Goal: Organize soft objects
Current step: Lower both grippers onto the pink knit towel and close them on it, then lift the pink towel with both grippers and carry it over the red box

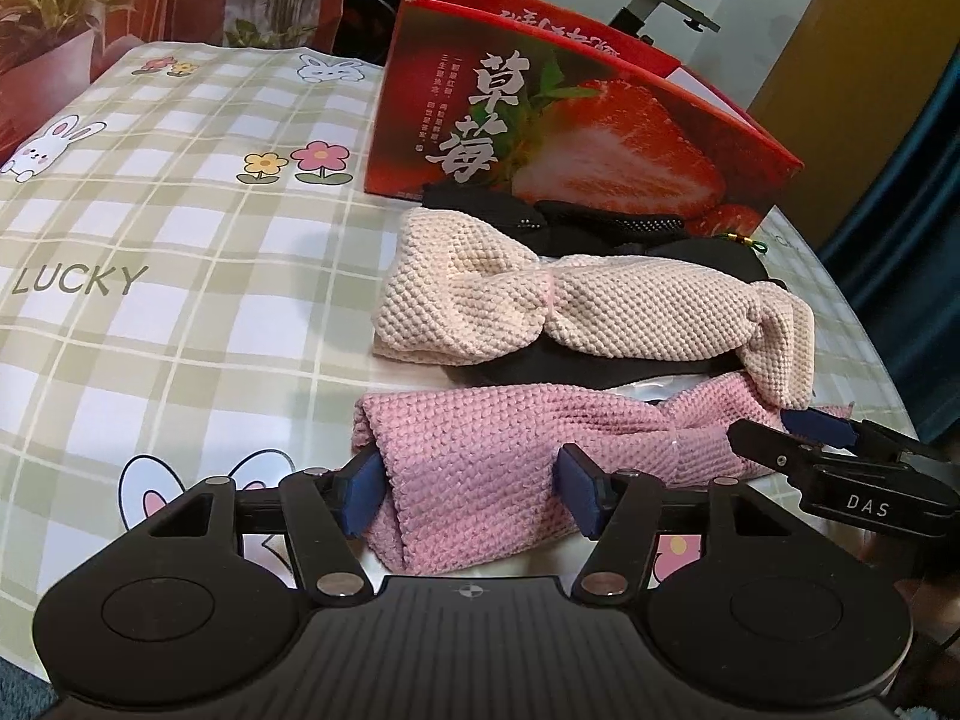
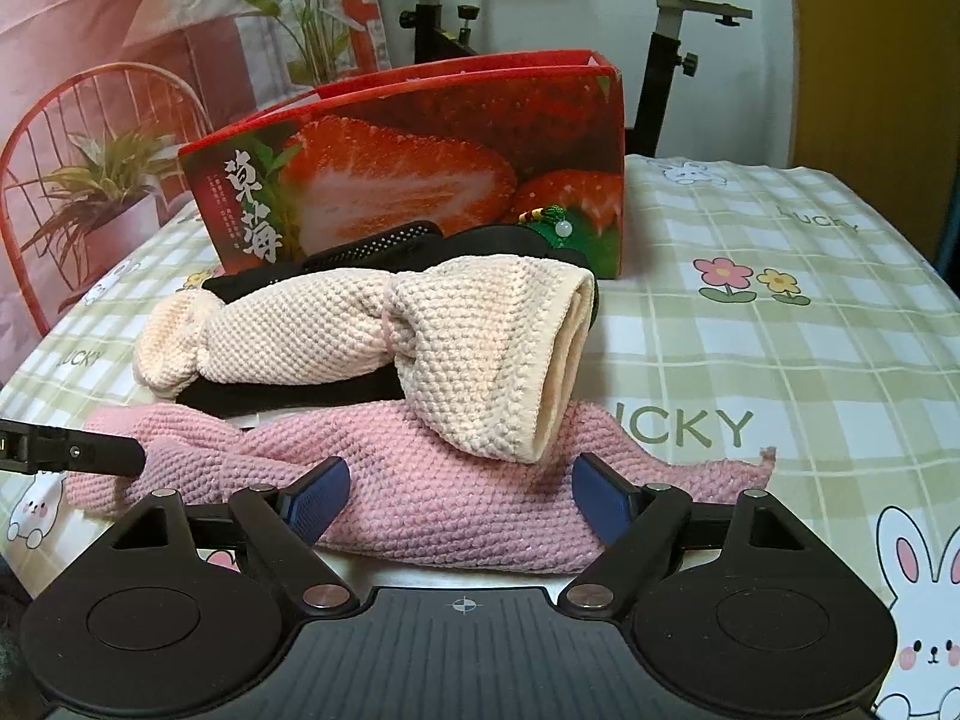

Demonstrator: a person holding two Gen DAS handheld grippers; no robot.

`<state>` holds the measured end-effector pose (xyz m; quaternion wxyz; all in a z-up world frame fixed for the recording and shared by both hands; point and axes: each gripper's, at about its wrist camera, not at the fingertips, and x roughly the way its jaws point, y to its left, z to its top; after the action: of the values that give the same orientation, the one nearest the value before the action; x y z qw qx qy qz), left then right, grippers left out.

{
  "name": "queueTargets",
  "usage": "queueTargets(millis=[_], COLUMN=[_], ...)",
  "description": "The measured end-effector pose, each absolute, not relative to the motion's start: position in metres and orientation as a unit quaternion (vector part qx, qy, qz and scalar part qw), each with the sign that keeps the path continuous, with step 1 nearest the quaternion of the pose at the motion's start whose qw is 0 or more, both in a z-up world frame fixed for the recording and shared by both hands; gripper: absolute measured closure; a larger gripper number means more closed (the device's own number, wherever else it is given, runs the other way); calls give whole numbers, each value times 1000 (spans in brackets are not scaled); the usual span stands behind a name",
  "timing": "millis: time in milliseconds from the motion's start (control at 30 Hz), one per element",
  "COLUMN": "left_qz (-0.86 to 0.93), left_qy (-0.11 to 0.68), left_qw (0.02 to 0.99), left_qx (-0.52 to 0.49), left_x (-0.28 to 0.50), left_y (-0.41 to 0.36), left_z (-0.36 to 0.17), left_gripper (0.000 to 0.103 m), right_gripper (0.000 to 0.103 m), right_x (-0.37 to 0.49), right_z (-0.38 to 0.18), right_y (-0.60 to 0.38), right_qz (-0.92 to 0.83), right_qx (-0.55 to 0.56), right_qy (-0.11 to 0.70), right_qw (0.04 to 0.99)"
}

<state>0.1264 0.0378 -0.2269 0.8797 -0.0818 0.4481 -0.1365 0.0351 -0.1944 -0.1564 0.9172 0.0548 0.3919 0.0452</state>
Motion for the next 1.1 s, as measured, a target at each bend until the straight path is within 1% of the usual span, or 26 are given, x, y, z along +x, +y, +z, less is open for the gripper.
queueTargets(millis=[133, 400, 500, 600, 667, 733, 867, 967, 1000, 1067, 1100], left_qz=[-137, -138, -139, -140, -141, -141, -145, -153, -157, -165, -169], left_qy=[448, 447, 447, 447, 447, 447, 447, 446, 445, 443, 443], left_qw=[880, 880, 880, 880, 880, 880, 879, 878, 878, 877, 877], left_qx=[-81, -81, -80, -78, -77, -77, -78, -83, -83, -81, -82], left_x=[127, 126, 126, 126, 127, 127, 126, 126, 126, 126, 126], left_y=[37, 37, 37, 34, 34, 34, 35, 36, 36, 34, 34], left_z=[-227, -227, -227, -227, -228, -228, -228, -228, -228, -228, -228], left_gripper=[39, 39, 39, 39, 39, 39, 39, 39, 41, 58, 71], right_gripper=[31, 37, 42, 48, 61, 66, 72, 73, 73, 73, 73], right_x=[35, 34, 33, 34, 33, 33, 31, 30, 30, 31, 30], right_z=[-156, -156, -156, -156, -156, -155, -152, -150, -149, -149, -147], right_y=[-192, -193, -193, -190, -189, -186, -178, -177, -177, -179, -179], right_qz=[53, 65, 80, 94, 104, 115, 129, 133, 134, 135, 135], right_qx=[55, 65, 76, 76, 83, 84, 68, 63, 64, 67, 69], right_qy=[392, 392, 392, 394, 395, 397, 391, 387, 386, 385, 383], right_qw=[917, 915, 913, 911, 909, 907, 909, 910, 911, 911, 911])
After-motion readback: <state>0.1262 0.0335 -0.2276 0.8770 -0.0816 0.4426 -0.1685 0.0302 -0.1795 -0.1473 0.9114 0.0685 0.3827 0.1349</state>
